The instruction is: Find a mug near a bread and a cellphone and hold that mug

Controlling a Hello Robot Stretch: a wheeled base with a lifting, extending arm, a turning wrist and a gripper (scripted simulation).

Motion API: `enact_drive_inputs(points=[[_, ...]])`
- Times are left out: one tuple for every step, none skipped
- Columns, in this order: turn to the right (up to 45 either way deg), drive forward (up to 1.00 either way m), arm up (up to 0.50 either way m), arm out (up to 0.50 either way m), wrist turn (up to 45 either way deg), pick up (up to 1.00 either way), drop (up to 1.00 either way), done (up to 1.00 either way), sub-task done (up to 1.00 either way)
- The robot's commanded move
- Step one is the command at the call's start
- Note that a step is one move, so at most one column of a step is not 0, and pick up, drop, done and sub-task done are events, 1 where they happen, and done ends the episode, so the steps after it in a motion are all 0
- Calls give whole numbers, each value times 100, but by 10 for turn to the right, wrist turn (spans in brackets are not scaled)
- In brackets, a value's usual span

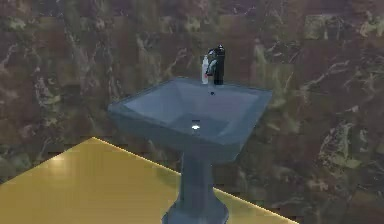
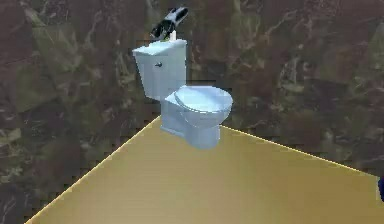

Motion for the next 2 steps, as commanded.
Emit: enact_drive_inputs(points=[[-450, 0, 0, 0, 0, 0, 0, 0, 0], [-450, 0, 0, 0, 0, 0, 0, 0, 0]])
